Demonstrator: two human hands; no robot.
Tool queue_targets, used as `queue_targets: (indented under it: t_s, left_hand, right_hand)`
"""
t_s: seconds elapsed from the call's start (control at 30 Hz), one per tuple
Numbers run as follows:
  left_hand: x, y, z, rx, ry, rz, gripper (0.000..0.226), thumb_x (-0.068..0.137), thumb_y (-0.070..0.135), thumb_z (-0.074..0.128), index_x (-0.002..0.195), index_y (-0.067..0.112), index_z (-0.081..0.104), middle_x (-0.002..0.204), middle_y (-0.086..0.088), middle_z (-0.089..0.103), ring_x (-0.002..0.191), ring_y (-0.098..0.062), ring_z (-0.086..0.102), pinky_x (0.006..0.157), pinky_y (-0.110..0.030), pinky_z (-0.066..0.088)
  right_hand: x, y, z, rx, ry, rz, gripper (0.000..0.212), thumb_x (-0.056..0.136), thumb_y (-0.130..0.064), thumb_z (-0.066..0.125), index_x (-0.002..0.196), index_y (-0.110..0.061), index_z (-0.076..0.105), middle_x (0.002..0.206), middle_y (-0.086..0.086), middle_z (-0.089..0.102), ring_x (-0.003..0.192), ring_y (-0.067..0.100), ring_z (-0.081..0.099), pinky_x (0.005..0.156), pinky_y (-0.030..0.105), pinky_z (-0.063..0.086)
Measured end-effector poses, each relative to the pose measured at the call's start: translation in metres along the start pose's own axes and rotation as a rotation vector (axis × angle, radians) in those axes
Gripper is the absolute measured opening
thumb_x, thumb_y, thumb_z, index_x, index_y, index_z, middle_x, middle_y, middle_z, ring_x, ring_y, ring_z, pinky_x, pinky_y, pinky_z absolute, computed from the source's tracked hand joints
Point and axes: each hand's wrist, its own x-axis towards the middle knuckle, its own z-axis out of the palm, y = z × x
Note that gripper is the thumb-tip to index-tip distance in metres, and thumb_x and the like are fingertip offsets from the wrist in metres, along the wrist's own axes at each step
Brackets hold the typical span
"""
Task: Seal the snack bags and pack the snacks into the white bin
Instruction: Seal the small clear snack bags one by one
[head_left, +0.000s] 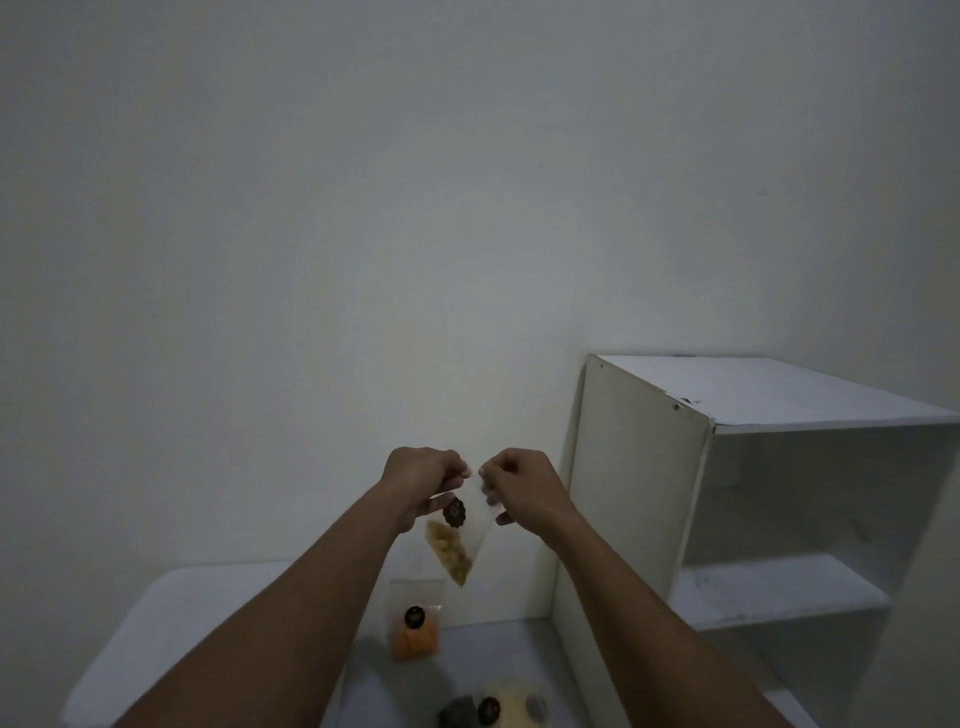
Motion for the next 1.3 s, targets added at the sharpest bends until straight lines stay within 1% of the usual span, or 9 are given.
queue_targets:
  t_s: [0.17, 0.3, 0.43, 0.53, 0.7, 0.83, 1.0, 1.17, 1.3]
  left_hand:
    - [0.009, -0.007, -0.001, -0.072, 0.031, -0.004, 0.012, 0.079, 0.010, 0.070, 0.085, 0.000, 0.075, 0.077, -0.007, 0.073, 0.068, -0.011, 0.065, 0.064, -0.025, 0.056]
    - [0.017, -0.019, 0.003, -0.051, -0.003, -0.018, 0.011, 0.079, 0.011, 0.070, 0.086, 0.002, 0.074, 0.082, -0.008, 0.073, 0.068, -0.011, 0.065, 0.062, -0.025, 0.057]
    - [0.039, -0.053, 0.000, -0.020, 0.063, 0.036, 0.018, 0.085, 0.011, 0.063, 0.102, 0.009, 0.068, 0.100, -0.010, 0.069, 0.084, -0.020, 0.064, 0.073, -0.034, 0.060]
    - [0.059, -0.099, -0.008, 0.157, 0.071, -0.011, 0.026, 0.091, 0.013, 0.058, 0.115, 0.022, 0.058, 0.100, -0.006, 0.061, 0.082, -0.018, 0.058, 0.078, -0.038, 0.057]
    - [0.098, -0.166, -0.002, 0.233, 0.001, -0.072, 0.017, 0.091, 0.016, 0.061, 0.099, 0.022, 0.076, 0.090, -0.009, 0.071, 0.071, -0.024, 0.060, 0.058, -0.030, 0.047]
    - [0.138, -0.210, 0.016, 0.355, 0.090, -0.058, 0.012, 0.089, 0.027, 0.066, 0.085, 0.030, 0.076, 0.095, 0.000, 0.075, 0.085, -0.024, 0.070, 0.083, -0.039, 0.059]
    - [0.182, -0.275, 0.035, 0.469, 0.155, -0.141, 0.018, 0.089, 0.040, 0.063, 0.095, 0.030, 0.077, 0.097, 0.004, 0.075, 0.085, -0.019, 0.070, 0.084, -0.041, 0.059]
    - [0.216, -0.328, 0.050, 0.402, 0.210, -0.241, 0.017, 0.092, 0.027, 0.064, 0.102, 0.018, 0.076, 0.100, -0.007, 0.074, 0.091, -0.029, 0.068, 0.084, -0.046, 0.059]
    - [0.239, -0.350, 0.059, 0.358, 0.251, -0.280, 0.017, 0.093, 0.018, 0.064, 0.105, 0.012, 0.074, 0.104, -0.012, 0.072, 0.092, -0.029, 0.066, 0.085, -0.047, 0.058]
  right_hand:
    - [-0.016, 0.031, 0.015, -0.026, -0.018, 0.007, 0.043, 0.078, -0.060, 0.069, 0.099, -0.023, 0.065, 0.089, 0.003, 0.072, 0.078, 0.020, 0.069, 0.066, 0.034, 0.055]
    - [-0.014, 0.069, 0.031, -0.099, -0.012, 0.062, 0.005, 0.091, -0.025, 0.065, 0.095, -0.023, 0.067, 0.087, -0.004, 0.070, 0.080, 0.012, 0.066, 0.079, 0.044, 0.059]
    - [-0.004, 0.097, 0.044, -0.069, 0.085, 0.096, 0.026, 0.096, -0.010, 0.053, 0.081, -0.026, 0.067, 0.086, -0.005, 0.069, 0.086, 0.016, 0.067, 0.077, 0.049, 0.060]
    - [0.006, 0.119, 0.050, -0.066, 0.077, 0.128, 0.028, 0.096, -0.009, 0.050, 0.082, -0.026, 0.067, 0.085, -0.006, 0.068, 0.086, 0.016, 0.066, 0.079, 0.048, 0.060]
    - [0.038, 0.175, 0.062, -0.047, 0.033, 0.214, 0.015, 0.094, -0.012, 0.055, 0.087, -0.021, 0.066, 0.088, -0.002, 0.070, 0.088, 0.020, 0.068, 0.081, 0.050, 0.058]
    - [0.065, 0.222, 0.075, -0.077, 0.101, 0.302, 0.007, 0.092, -0.016, 0.064, 0.087, -0.012, 0.065, 0.086, -0.001, 0.068, 0.084, 0.019, 0.065, 0.072, 0.031, 0.054]
    - [0.098, 0.289, 0.094, -0.187, 0.039, 0.355, 0.014, 0.099, -0.018, 0.053, 0.099, -0.014, 0.067, 0.089, -0.005, 0.061, 0.083, 0.014, 0.060, 0.054, 0.014, 0.037]
    - [0.123, 0.342, 0.113, -0.148, 0.043, 0.498, 0.010, 0.100, -0.018, 0.053, 0.105, -0.012, 0.059, 0.099, 0.003, 0.062, 0.083, 0.014, 0.056, 0.052, 0.017, 0.036]
    - [0.136, 0.366, 0.125, -0.153, 0.033, 0.549, 0.016, 0.099, -0.018, 0.053, 0.111, -0.009, 0.060, 0.110, 0.010, 0.066, 0.089, 0.018, 0.058, 0.070, 0.022, 0.042]
